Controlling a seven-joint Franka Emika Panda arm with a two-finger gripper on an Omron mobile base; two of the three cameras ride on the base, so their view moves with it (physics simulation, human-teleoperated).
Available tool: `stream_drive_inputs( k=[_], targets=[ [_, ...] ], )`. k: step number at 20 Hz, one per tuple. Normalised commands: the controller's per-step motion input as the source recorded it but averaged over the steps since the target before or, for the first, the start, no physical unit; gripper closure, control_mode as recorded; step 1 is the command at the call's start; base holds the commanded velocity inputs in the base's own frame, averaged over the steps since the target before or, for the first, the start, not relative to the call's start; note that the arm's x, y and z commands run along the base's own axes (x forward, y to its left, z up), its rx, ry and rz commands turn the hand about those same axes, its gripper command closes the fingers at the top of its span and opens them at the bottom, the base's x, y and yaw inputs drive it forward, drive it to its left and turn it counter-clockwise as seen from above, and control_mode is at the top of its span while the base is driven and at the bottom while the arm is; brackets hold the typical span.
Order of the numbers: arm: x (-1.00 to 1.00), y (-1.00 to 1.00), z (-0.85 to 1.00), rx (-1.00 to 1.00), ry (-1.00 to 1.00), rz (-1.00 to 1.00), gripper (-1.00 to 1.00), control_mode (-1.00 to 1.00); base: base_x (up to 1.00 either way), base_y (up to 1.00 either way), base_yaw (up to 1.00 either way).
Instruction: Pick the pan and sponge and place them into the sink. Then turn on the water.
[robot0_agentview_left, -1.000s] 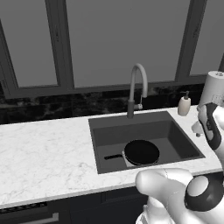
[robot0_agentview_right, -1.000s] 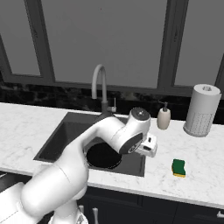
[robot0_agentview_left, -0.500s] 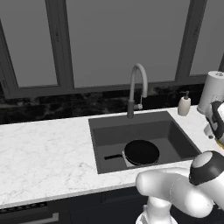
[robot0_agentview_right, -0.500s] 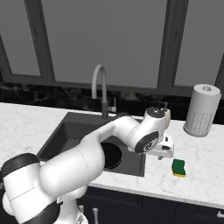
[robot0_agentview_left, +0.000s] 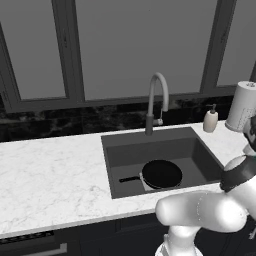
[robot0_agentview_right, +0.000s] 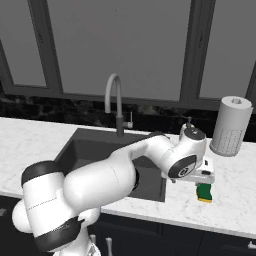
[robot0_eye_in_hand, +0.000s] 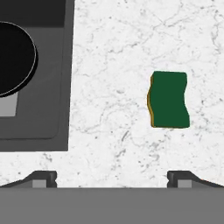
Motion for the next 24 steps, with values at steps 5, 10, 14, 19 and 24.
stream_drive_inputs(
  k=[5,10,14,19,24],
  targets=[
    [0.08,-0.43,-0.11,0.0,0.02,0.0,-1.0,-1.0,0.0,0.0,0.0],
    [0.07,-0.39,-0.27,0.0,0.0,0.01,-1.0,-1.0,0.0,0.0,0.0],
    [0.25,-0.28,-0.27,0.0,0.0,0.05,-1.0,-1.0,0.0,0.0,0.0],
    [0.36,-0.21,-0.15,0.0,0.0,0.05,-1.0,-1.0,0.0,0.0,0.0],
    [0.3,-0.18,-0.17,0.0,0.0,0.05,-1.0,-1.0,0.0,0.0,0.0]
  ],
)
